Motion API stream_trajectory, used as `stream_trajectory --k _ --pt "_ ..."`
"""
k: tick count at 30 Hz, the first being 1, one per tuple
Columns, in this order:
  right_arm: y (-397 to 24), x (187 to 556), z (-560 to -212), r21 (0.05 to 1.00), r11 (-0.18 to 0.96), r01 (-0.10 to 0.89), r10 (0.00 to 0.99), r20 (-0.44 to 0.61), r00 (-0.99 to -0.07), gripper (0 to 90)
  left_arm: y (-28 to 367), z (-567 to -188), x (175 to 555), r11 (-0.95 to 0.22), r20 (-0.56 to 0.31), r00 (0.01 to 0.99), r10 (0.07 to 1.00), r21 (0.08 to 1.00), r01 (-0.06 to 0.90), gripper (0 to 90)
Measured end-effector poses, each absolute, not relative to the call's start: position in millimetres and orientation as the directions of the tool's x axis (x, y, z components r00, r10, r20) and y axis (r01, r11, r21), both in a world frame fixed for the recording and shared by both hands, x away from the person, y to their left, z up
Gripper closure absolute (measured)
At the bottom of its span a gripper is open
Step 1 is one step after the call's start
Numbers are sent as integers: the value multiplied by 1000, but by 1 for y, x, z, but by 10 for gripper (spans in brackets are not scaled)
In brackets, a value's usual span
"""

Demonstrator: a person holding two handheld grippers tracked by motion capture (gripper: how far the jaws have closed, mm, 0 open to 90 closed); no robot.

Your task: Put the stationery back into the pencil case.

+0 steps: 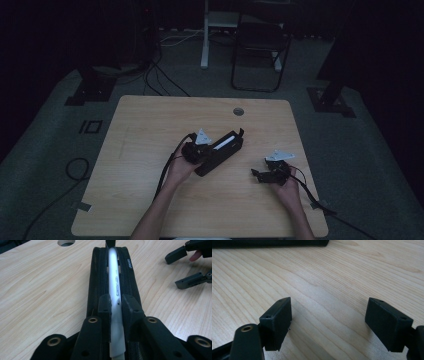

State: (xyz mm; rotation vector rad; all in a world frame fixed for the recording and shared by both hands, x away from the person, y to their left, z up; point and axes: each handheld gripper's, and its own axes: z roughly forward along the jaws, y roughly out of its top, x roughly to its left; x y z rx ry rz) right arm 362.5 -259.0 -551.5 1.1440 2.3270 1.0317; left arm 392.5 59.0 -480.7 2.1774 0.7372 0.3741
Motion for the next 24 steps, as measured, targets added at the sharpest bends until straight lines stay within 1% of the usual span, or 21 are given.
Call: stream_trajectory --k 5,7,8,10,13,18,24 --pt "-259 363 -551 738 410 535 789 7 -614 210 59 -479 392 -510 21 783 622 769 385 640" --pt "-259 363 -551 738 410 535 789 7 -614 210 59 -479 390 -511 32 777 629 770 382 600" --pt "-259 363 -551 738 410 535 789 6 -614 210 59 -478 389 -515 36 778 628 768 380 600" --pt "-259 363 -551 738 411 535 789 6 -615 210 60 -475 387 -512 39 777 628 772 376 554" --pt "-259 363 -551 738 410 535 789 7 -615 210 66 -466 382 -487 37 770 637 794 364 504" --pt "-259 363 -552 740 411 533 789 5 -615 210 75 -458 376 -474 56 751 658 805 356 479" --pt "-259 363 -551 739 410 534 789 6 -614 210 86 -450 364 -449 50 739 672 821 352 454"
